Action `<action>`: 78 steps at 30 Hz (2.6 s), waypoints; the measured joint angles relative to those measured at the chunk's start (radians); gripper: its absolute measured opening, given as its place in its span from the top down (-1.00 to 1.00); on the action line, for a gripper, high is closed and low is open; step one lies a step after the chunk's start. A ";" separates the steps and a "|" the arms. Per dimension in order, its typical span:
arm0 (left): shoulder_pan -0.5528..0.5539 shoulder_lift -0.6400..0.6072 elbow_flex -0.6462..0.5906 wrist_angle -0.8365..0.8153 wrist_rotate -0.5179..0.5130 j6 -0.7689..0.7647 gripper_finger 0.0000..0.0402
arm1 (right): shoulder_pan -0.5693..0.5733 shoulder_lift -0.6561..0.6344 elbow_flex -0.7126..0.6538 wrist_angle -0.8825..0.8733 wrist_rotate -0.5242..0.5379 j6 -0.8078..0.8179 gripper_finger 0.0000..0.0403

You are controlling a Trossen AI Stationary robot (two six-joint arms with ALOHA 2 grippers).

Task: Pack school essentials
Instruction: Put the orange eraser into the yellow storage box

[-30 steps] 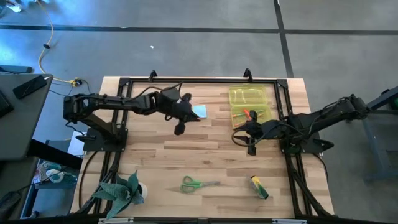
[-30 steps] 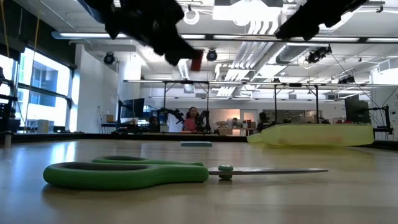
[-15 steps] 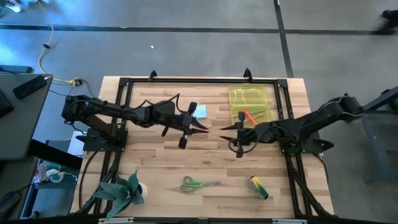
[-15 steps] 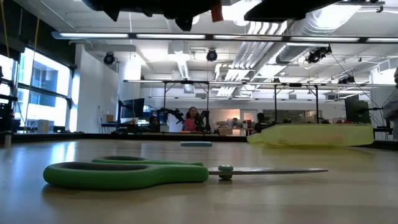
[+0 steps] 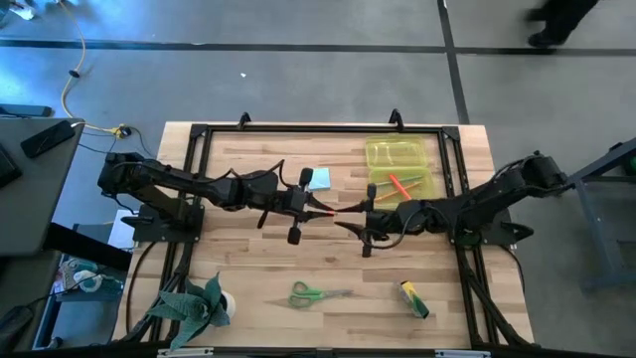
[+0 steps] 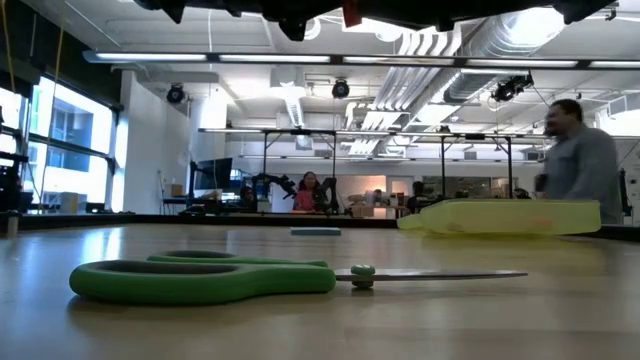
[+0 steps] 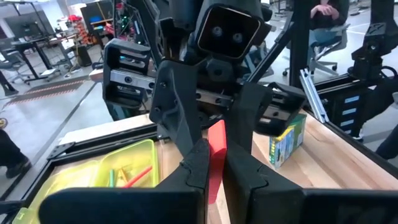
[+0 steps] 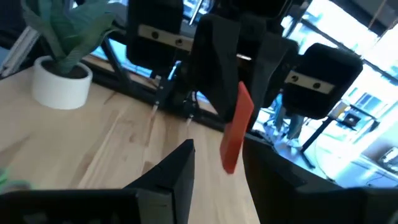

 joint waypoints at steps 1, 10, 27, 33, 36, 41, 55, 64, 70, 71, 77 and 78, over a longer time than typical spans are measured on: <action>0.000 0.000 0.000 0.000 0.000 0.000 0.93 | 0.000 0.009 0.000 0.020 0.000 -0.001 0.38; 0.000 0.000 0.000 0.000 -0.009 0.000 0.93 | 0.000 0.042 0.000 0.092 0.000 -0.006 0.51; 0.003 0.001 0.000 -0.007 -0.028 -0.008 0.80 | -0.033 0.042 0.000 0.078 0.008 0.062 0.95; 0.003 0.001 0.000 -0.023 -0.088 -0.034 0.65 | -0.034 0.042 0.000 0.063 0.013 0.072 0.95; 0.003 0.001 0.000 -0.041 -0.096 -0.033 0.55 | -0.033 0.042 0.000 0.062 0.010 0.072 0.96; 0.003 0.001 0.000 -0.055 -0.128 -0.033 0.35 | -0.033 0.042 0.000 0.041 0.057 0.071 0.98; 0.003 -0.007 0.000 -0.129 -0.287 -0.033 -0.06 | -0.032 0.004 0.000 -0.092 0.248 0.096 0.97; 0.003 -0.007 0.000 -0.252 -0.287 -0.033 -0.07 | -0.056 -0.064 0.000 -0.301 0.473 0.211 0.97; 0.003 -0.007 0.000 -0.348 -0.286 -0.034 -0.06 | -0.175 -0.139 0.000 -0.581 0.473 0.463 0.97; 0.003 -0.007 0.000 -0.363 -0.286 -0.034 -0.06 | -0.203 -0.145 0.000 -0.628 0.460 0.507 0.97; 0.003 -0.007 0.000 -0.418 -0.309 -0.046 -0.06 | -0.413 -0.141 0.000 -0.823 0.211 0.670 0.97; 0.003 -0.007 0.000 -0.418 -0.309 -0.052 -0.06 | -0.448 -0.141 0.000 -0.846 0.161 0.693 0.97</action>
